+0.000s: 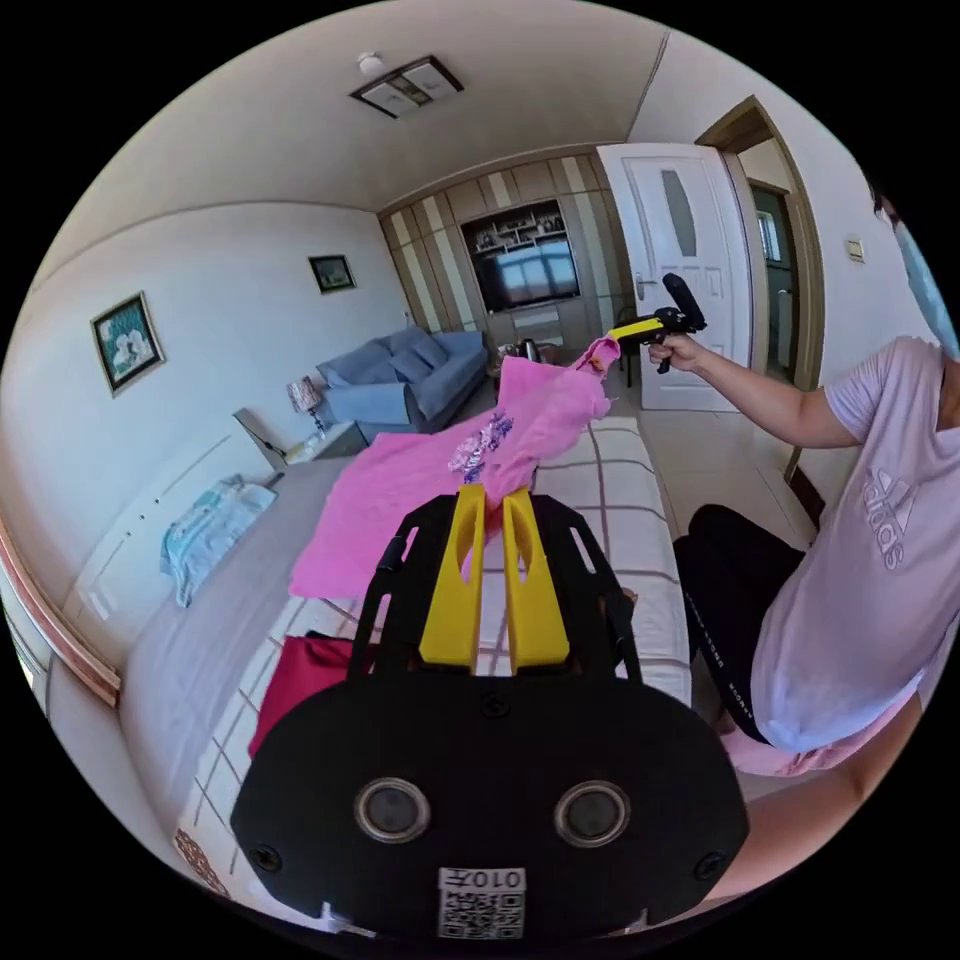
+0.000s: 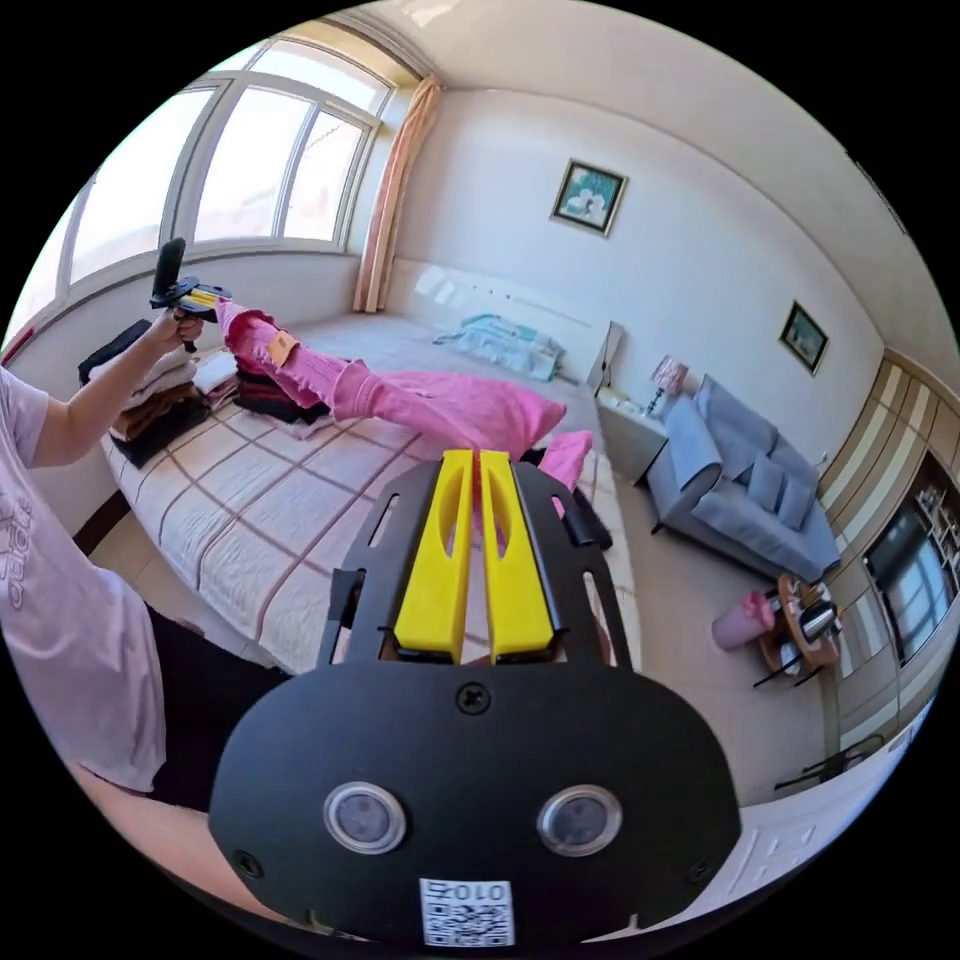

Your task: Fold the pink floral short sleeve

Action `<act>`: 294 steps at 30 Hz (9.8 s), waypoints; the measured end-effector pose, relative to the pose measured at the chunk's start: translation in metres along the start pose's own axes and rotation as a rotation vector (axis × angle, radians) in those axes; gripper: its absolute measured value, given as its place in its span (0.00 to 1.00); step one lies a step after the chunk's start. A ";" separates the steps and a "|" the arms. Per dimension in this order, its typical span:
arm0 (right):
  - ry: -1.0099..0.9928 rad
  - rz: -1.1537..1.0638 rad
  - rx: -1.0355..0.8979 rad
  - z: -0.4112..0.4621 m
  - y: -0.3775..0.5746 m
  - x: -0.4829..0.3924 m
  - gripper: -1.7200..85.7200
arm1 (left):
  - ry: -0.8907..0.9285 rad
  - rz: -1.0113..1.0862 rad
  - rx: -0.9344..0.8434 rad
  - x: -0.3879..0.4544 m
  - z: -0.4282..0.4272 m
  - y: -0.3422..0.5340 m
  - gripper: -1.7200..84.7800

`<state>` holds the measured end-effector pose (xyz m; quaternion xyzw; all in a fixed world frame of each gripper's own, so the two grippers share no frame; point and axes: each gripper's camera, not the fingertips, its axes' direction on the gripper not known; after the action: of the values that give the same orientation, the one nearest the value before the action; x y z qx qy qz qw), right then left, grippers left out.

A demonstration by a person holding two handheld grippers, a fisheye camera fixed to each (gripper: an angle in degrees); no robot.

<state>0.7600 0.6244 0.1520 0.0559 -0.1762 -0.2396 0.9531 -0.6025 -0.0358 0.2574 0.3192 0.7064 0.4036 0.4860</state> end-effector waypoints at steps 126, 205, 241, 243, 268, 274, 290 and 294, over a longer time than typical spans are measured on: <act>-0.652 0.347 -0.453 0.371 0.148 -0.147 0.09 | 0.400 -0.073 -0.577 -0.102 0.365 0.113 0.12; -0.227 1.036 -0.430 0.222 0.229 0.369 0.06 | 0.411 -0.373 -0.305 0.027 0.325 0.056 0.02; 0.087 0.269 -0.285 0.137 0.263 -0.013 0.11 | 0.435 -0.196 -0.440 0.027 0.663 -0.241 0.11; 0.086 0.275 -0.291 0.142 0.267 -0.011 0.10 | 0.452 -0.171 -0.537 0.041 0.695 -0.253 0.08; -0.055 0.506 -0.033 0.108 0.306 0.075 0.11 | 0.328 -0.179 -0.413 0.072 0.691 -0.216 0.02; -0.031 0.459 -0.212 0.153 0.293 0.107 0.11 | 0.207 -0.399 -0.355 0.056 0.644 -0.178 0.04; -0.516 0.616 -0.519 0.218 0.306 0.179 0.16 | 0.311 -0.730 -0.376 0.185 0.320 0.115 0.09; -0.641 0.697 -0.540 0.247 0.307 0.207 0.18 | 0.338 -0.861 -0.388 0.182 0.318 0.164 0.12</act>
<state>0.9749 0.7902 0.5052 -0.3285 -0.3982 0.0488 0.8551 -0.3517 0.2779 0.2599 -0.1671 0.7549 0.3364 0.5377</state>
